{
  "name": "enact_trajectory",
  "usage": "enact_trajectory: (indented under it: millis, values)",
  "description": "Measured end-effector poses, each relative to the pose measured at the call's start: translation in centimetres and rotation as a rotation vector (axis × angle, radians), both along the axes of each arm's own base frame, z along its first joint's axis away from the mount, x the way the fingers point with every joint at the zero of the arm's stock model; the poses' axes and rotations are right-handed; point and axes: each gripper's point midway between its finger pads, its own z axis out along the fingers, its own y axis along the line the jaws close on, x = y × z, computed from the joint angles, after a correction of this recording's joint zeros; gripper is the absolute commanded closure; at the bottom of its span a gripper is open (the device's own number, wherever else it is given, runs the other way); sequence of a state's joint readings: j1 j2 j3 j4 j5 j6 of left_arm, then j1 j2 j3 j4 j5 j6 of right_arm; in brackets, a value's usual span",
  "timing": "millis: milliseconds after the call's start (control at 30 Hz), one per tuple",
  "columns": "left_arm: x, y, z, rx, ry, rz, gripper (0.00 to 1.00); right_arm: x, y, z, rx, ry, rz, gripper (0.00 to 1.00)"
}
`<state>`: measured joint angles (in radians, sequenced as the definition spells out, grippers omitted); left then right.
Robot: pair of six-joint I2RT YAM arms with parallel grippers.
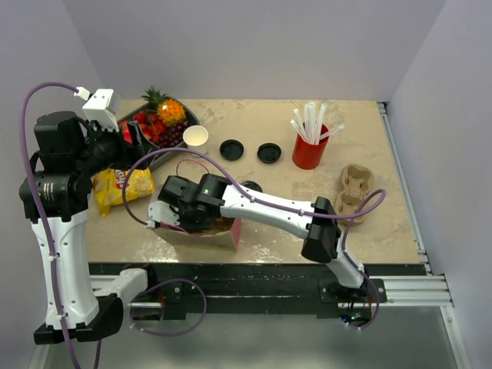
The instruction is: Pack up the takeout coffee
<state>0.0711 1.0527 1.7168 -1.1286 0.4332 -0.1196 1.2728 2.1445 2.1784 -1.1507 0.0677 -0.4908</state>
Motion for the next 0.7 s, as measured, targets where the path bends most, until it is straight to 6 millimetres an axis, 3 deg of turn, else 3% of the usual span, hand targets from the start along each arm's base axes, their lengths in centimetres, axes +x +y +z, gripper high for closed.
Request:
enact_trajectory:
  millis: [467, 700]
  values:
    - [1.2, 0.6, -1.0, -0.003, 0.033, 0.014, 0.23, -0.1, 0.2, -3.1, -0.048, 0.1, 0.072, 0.68]
    - [1.5, 0.9, -1.5, -0.016, 0.053, 0.018, 0.22, 0.8, -0.6, -5.2, -0.085, 0.169, 0.044, 0.64]
